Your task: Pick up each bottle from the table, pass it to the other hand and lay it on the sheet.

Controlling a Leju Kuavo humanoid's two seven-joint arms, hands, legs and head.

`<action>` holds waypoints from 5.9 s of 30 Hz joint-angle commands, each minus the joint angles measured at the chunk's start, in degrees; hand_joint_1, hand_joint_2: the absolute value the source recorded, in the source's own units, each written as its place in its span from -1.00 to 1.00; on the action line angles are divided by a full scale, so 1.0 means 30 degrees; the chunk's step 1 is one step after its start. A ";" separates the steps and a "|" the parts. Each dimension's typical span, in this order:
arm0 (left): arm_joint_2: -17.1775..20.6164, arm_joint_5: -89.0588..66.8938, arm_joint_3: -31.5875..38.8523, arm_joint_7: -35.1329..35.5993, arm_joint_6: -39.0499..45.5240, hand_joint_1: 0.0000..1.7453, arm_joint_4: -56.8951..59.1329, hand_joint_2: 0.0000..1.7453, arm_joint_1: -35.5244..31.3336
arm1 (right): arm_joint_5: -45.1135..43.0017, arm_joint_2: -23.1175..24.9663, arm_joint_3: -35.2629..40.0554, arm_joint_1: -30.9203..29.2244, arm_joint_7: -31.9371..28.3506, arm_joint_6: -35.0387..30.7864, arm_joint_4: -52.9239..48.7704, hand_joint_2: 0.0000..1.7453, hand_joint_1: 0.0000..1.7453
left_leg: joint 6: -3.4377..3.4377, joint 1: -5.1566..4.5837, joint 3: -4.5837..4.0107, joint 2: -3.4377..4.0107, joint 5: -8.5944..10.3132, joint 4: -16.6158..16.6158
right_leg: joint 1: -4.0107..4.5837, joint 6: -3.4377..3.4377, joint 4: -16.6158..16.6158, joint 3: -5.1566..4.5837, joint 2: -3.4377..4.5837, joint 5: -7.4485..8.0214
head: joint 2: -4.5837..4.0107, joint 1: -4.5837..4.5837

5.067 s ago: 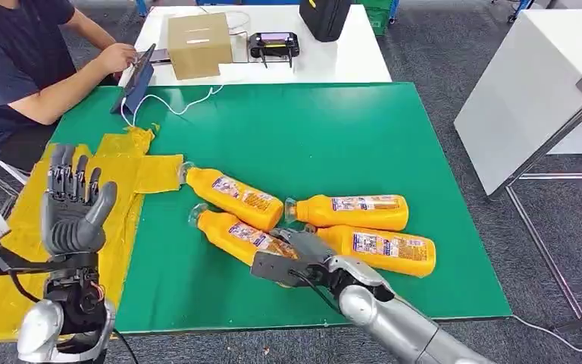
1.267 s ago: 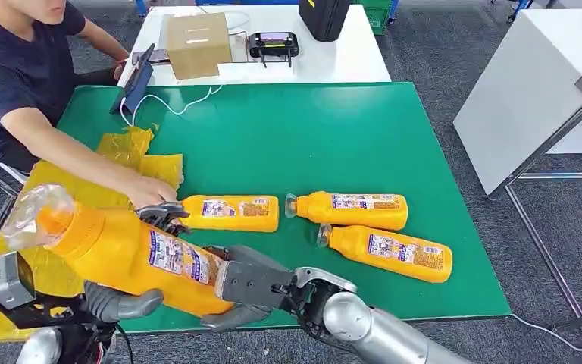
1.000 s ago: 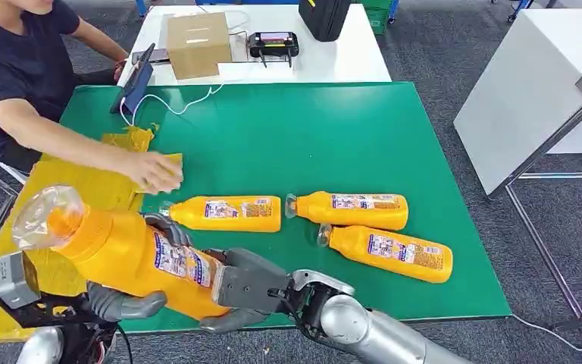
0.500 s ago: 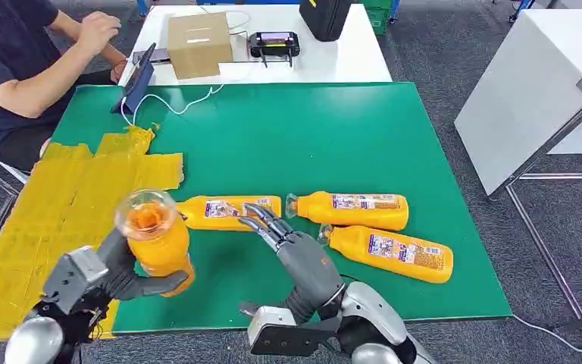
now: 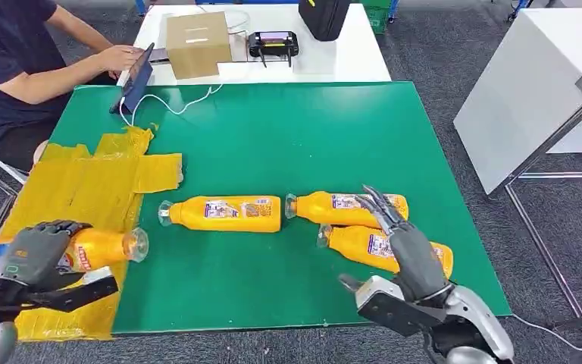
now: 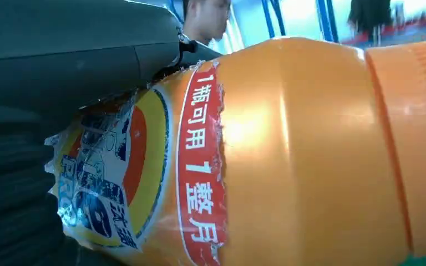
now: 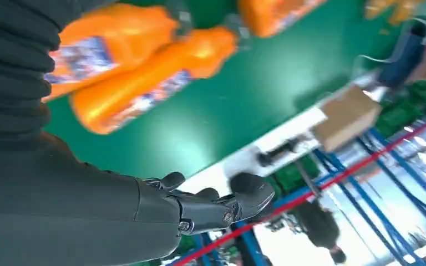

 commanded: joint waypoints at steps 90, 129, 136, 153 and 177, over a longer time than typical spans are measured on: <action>-0.6661 1.6120 0.0320 -0.3383 -0.4491 -1.00 -0.2901 -1.00 0.0579 | 0.5764 -0.1851 -0.4111 0.0671 0.3932 0.2617 0.6191 1.00 -1.00 | -0.0028 0.0001 0.0122 -0.0081 -0.0047 -0.0017 | -0.0012 0.0010 -0.0041 0.0149 0.0084 -0.0040 | 0.0000 -0.0007; -0.6287 1.6662 -0.1212 -0.2949 -0.4812 -1.00 -0.2306 -1.00 -0.1693 | 0.6303 -0.0570 -0.2066 -0.1971 0.3324 0.3002 1.0188 1.00 -1.00 | -0.0015 -0.0005 0.0114 -0.0067 -0.0023 -0.0029 | -0.0014 0.0021 -0.0048 0.0141 0.0068 -0.0023 | 0.0000 -0.0007; -0.6481 1.6979 -0.1607 -0.2337 -0.5077 -1.00 -0.2456 -1.00 -0.2312 | 0.6134 -0.0584 -0.0457 -0.3165 0.3625 0.4188 1.0307 1.00 -1.00 | -0.0028 0.0007 0.0112 -0.0052 -0.0037 0.0005 | -0.0005 0.0006 -0.0017 0.0134 0.0114 -0.0029 | 0.0000 -0.0015; -0.6223 1.8056 -0.2502 -0.2508 -0.5421 -1.00 -0.0348 -1.00 -0.4567 | 0.5463 -0.3777 0.2626 -0.2355 0.2086 0.5513 1.2979 1.00 1.00 | -0.0019 0.0012 0.0163 -0.0189 -0.0008 -0.0015 | -0.0002 0.0013 -0.0051 0.0205 -0.0039 -0.0045 | 0.0000 0.0000; -0.6521 1.8942 -0.4540 -0.2509 -0.5537 -1.00 0.1245 -1.00 -0.6828 | 0.5572 -0.8249 0.7376 -0.1048 0.1984 0.5028 1.1812 1.00 -1.00 | 0.0061 0.0038 0.0564 -0.0222 -0.0131 -0.0028 | 0.0003 0.0079 -0.0193 0.0468 -0.0080 -0.0117 | 0.0000 -0.0007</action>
